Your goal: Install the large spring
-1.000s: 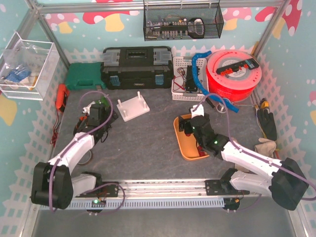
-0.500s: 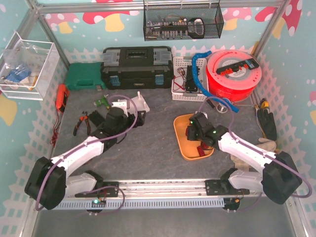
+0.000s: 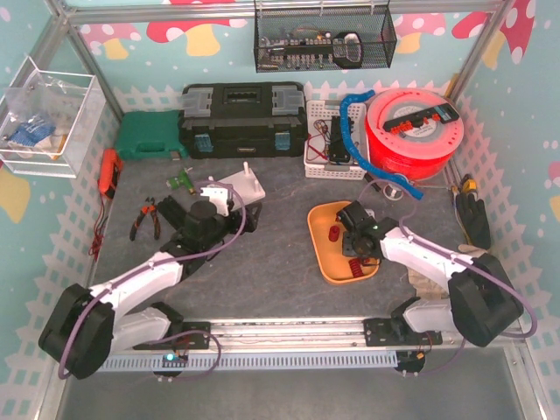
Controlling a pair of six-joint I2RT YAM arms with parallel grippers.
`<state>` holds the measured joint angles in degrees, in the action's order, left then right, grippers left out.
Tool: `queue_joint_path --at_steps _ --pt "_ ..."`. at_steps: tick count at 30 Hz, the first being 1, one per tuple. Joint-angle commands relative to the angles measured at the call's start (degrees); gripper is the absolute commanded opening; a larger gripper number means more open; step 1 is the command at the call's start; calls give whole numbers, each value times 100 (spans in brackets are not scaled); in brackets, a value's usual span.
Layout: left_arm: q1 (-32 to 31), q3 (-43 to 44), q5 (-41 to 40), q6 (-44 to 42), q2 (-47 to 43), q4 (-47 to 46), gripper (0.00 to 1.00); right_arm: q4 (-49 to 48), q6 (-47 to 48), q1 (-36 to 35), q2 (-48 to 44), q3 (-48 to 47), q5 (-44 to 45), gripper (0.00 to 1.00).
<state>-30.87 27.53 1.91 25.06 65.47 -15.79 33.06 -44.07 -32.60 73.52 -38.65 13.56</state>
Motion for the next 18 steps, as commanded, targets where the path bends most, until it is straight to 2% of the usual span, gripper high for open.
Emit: queue_joint_path --at_steps 1,13,18 --pt "-38 -121 -191 -141 -241 -229 99 222 -127 14 214 -70 71 44" --pt "-45 -107 -228 -150 -128 -247 99 -11 -12 10 566 -16 148 44" --pt "-41 -97 -236 -150 -87 -241 99 -237 116 16 680 -84 217 37"
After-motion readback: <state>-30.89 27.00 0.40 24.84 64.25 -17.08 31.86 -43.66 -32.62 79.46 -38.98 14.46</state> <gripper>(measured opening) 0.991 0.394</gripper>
